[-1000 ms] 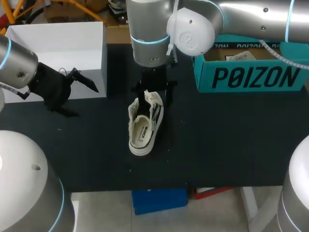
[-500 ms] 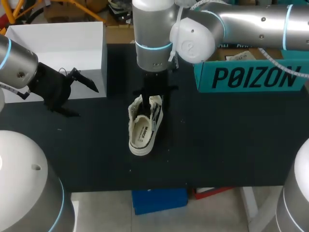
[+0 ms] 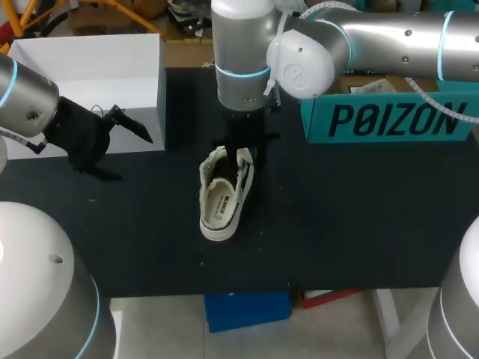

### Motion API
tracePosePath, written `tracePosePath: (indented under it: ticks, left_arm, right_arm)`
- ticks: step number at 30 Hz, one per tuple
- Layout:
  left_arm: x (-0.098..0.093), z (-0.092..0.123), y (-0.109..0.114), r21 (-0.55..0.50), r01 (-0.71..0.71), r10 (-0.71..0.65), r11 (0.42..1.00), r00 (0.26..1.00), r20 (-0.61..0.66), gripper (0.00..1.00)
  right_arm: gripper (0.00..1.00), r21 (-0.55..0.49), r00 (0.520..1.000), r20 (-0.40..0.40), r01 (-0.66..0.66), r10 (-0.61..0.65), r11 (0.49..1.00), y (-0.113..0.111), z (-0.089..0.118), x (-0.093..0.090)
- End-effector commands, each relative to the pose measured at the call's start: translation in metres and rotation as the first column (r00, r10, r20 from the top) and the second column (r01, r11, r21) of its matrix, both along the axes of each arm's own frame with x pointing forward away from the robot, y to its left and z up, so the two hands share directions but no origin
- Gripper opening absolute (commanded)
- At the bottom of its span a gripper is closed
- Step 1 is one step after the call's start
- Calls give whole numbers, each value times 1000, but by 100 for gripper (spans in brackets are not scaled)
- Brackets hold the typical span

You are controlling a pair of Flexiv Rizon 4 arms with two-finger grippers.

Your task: Take the shoe out of the shoebox, open the shoe tongue, remove and reinsert the insole, then place the shoe into the shoebox

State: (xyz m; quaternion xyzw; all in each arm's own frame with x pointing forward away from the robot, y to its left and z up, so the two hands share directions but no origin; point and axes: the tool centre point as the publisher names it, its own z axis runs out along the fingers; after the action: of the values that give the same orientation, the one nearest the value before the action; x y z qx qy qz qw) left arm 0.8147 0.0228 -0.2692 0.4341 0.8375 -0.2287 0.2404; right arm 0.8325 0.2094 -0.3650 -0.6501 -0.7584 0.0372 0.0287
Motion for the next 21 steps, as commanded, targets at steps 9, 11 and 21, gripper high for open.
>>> tracePosePath:
  ticks: [9, 11, 21]
  left_arm:
    - [-1, 0, 1, 2, 0, 0, 1000, 1000, 2, 100]
    - [-1, 0, 1, 2, 0, 0, 1000, 1000, 2, 100]
    - [-1, 0, 1, 2, 0, 0, 1000, 1000, 2, 100]
  right_arm:
    - [44, 36, 1000, -11, -1, 1, 999, -1, -24, -1]
    - [44, 45, 1000, -12, 1, -1, 999, -2, -30, -1]
    - [44, 67, 1000, -11, 2, -2, 998, -2, -46, 4]
